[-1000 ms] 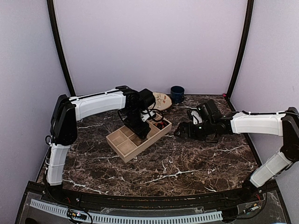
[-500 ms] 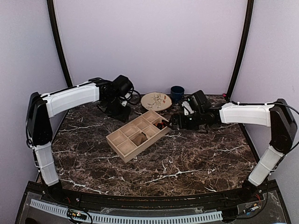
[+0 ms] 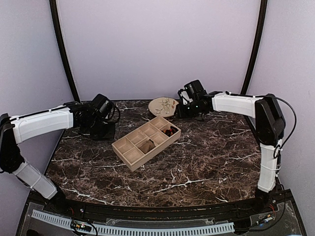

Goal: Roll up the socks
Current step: Adjust the storage box at the center of the board.

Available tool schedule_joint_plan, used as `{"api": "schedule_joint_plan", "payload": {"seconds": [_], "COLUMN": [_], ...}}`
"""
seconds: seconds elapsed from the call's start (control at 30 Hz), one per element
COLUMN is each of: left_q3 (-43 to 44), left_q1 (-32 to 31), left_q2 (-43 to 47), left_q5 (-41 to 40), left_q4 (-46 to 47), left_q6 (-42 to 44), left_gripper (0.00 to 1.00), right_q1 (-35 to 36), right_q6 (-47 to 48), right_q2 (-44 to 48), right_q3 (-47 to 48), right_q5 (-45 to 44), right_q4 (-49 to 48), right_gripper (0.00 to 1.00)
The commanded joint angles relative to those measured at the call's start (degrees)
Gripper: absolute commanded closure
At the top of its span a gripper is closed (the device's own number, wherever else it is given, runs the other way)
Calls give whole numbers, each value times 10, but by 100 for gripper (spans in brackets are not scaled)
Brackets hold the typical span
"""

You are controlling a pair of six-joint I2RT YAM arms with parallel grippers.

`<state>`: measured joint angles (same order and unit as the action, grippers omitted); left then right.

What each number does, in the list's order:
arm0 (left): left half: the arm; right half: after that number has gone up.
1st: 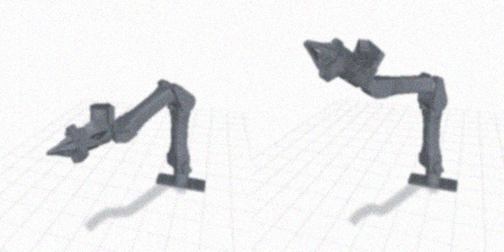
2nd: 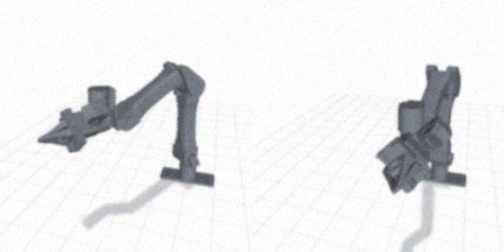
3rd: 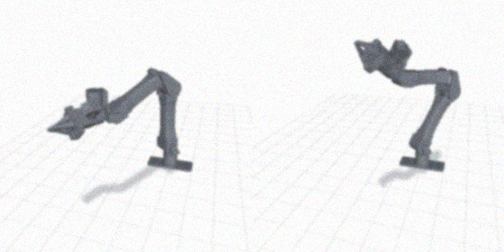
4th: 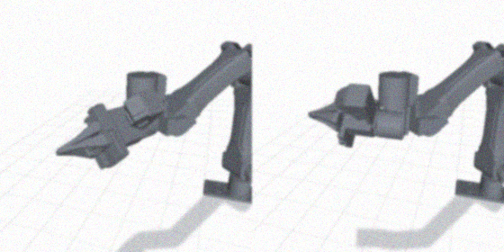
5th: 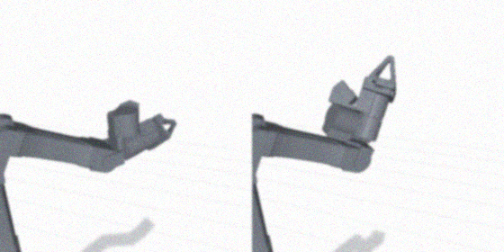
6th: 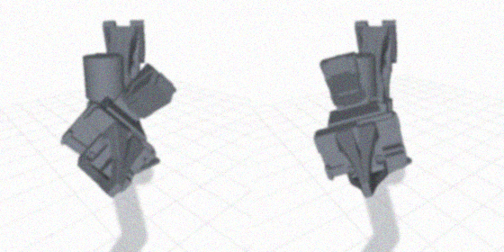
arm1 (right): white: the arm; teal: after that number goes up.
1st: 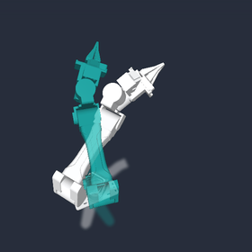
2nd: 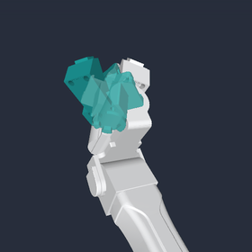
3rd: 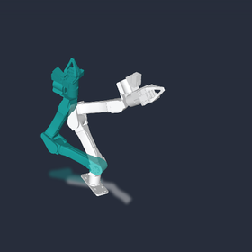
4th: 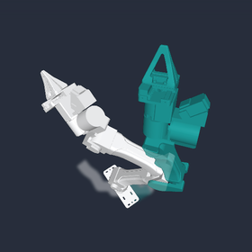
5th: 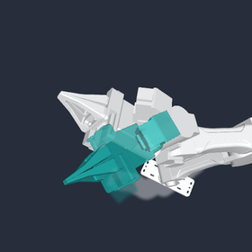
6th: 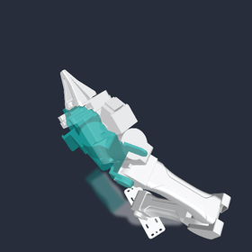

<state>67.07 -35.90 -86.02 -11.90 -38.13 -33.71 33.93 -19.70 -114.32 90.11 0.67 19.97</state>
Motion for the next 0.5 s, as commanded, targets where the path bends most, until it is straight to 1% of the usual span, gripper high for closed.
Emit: {"api": "schedule_joint_plan", "payload": {"seconds": [0.0,0.07,0.17,0.37,0.47], "left_q3": [-79,-102,-124,-141,-157], "left_q1": [-1,-5,-22,-56,-59], "left_q2": [72,78,75,30,8], "left_q5": [41,65,79,83,83], "left_q4": [57,63,79,90,100], "left_q6": [-92,-106,-117,-136,-144], "left_gripper": [100,100,100,100,100], "right_q1": [-18,-22,-25,-26,-26], "right_q6": [27,32,34,33,31], "right_q2": [-64,-94,-123,-138,-142], "right_q3": [87,125,155,146,137], "right_q5": [21,31,40,56,72], "right_q4": [32,47,64,63,64], "right_gripper": [67,77,85,88,88]}}
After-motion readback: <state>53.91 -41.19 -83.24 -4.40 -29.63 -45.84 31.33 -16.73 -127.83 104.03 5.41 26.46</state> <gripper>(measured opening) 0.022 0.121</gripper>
